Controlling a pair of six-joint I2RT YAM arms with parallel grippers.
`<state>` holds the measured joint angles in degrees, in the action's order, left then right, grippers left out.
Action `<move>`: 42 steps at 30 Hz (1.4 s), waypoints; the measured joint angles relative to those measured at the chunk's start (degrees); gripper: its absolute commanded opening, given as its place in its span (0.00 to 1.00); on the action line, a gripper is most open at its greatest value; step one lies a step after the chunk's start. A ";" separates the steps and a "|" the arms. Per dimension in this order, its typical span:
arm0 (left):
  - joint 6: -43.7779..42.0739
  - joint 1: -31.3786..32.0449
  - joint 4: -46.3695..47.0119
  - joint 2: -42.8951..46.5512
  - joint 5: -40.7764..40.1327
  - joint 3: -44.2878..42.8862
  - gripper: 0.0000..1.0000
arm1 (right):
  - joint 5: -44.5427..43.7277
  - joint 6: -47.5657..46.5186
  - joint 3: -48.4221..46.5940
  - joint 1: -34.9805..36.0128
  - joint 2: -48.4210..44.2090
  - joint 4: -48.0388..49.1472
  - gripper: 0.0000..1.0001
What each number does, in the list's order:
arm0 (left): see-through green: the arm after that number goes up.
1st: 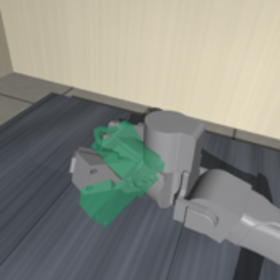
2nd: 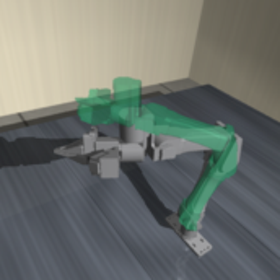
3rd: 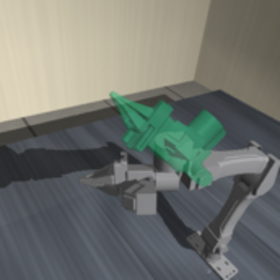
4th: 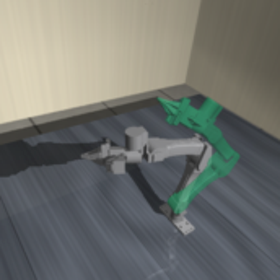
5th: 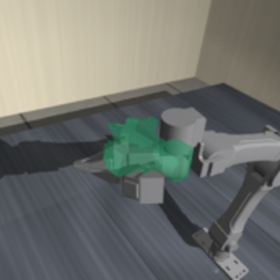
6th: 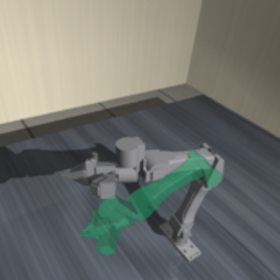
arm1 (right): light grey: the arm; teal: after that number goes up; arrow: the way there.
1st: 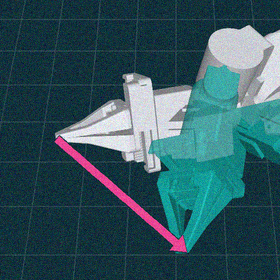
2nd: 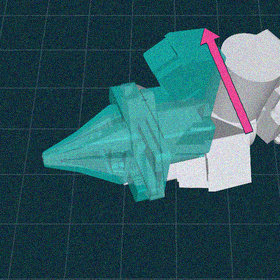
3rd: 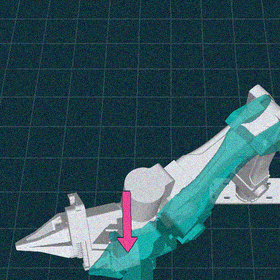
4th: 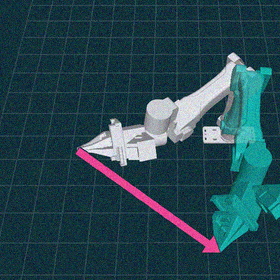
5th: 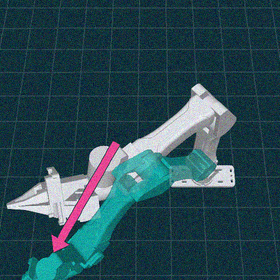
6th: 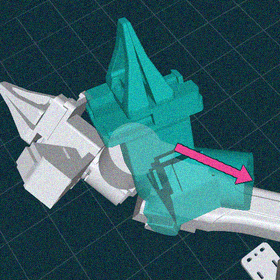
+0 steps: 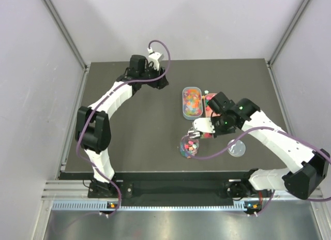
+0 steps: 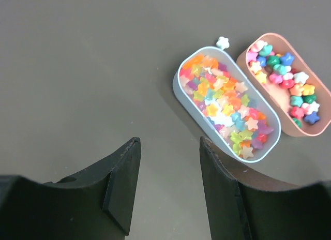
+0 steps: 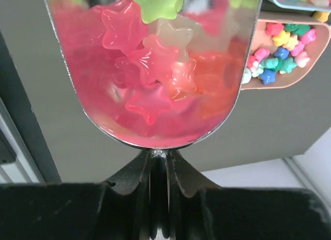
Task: Pack the candies
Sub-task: Place the fake candies in the packing bottle.
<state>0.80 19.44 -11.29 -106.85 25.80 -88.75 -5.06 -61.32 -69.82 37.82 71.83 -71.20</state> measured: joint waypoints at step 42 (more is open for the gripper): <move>1.66 -2.97 -2.56 3.10 -1.25 3.82 0.54 | -24.44 2.82 -2.67 14.53 10.49 -5.16 0.00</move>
<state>2.46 16.47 -13.85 -103.74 24.56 -84.93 -29.50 -58.50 -72.49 52.36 82.32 -76.36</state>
